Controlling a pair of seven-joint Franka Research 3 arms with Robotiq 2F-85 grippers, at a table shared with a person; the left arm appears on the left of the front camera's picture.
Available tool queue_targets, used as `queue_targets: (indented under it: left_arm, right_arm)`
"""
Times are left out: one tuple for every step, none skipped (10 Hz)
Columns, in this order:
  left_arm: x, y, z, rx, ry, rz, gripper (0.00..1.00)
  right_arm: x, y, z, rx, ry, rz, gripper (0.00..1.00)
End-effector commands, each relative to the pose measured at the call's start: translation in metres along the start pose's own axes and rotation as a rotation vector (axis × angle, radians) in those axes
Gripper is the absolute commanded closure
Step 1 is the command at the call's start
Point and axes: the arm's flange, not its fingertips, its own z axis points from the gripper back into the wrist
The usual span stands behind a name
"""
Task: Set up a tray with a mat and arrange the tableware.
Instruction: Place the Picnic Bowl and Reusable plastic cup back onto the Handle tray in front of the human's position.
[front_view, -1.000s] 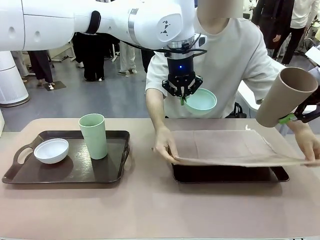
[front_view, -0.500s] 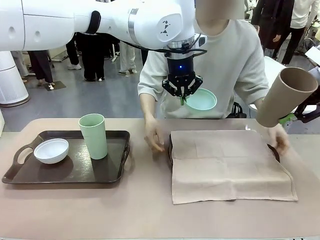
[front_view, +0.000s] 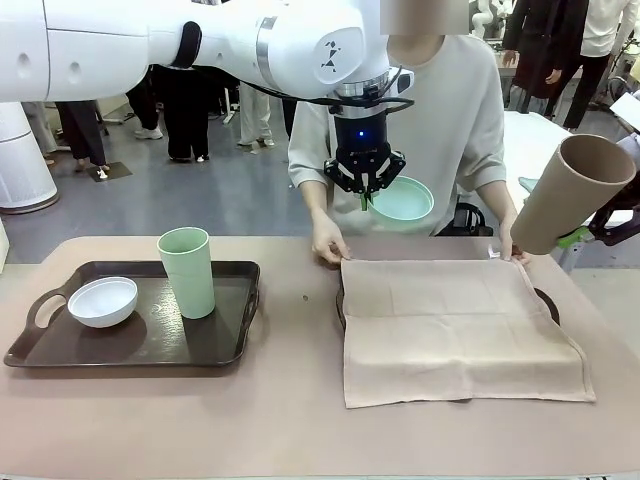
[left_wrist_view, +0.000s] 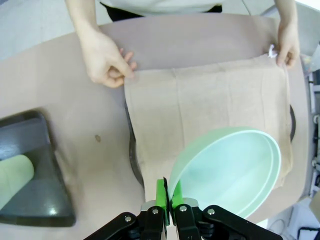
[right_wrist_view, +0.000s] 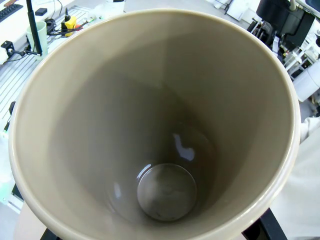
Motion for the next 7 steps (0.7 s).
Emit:
queue_targets:
  left_arm:
    - [0.0015, 0.0015, 0.0051, -0.010, 0.005, -0.006, 1.00]
    - [0.0015, 0.0015, 0.0051, -0.010, 0.005, -0.006, 1.00]
    - [0.0015, 0.0015, 0.0051, -0.010, 0.005, -0.006, 1.00]
    - [0.0015, 0.0015, 0.0051, -0.010, 0.005, -0.006, 1.00]
    - [0.0015, 0.0015, 0.0051, -0.010, 0.005, -0.006, 1.00]
    - [0.0015, 0.0015, 0.0051, -0.010, 0.005, -0.006, 1.00]
    - [0.0015, 0.0015, 0.0051, -0.010, 0.005, -0.006, 1.00]
  right_arm:
    - [0.0006, -0.0039, 0.0009, -0.006, 0.000, 0.001, 0.79]
    - [0.0006, -0.0039, 0.0009, -0.006, 0.000, 0.001, 0.79]
    - [0.0006, -0.0039, 0.0009, -0.006, 0.000, 0.001, 0.79]
    - [0.0006, -0.0039, 0.0009, -0.006, 0.000, 0.001, 0.79]
    - [0.0006, -0.0039, 0.0009, -0.006, 0.000, 0.001, 0.79]
    - [0.0006, -0.0039, 0.0009, -0.006, 0.000, 0.001, 0.79]
    - [0.0006, -0.0039, 0.0009, -0.006, 0.000, 0.001, 0.79]
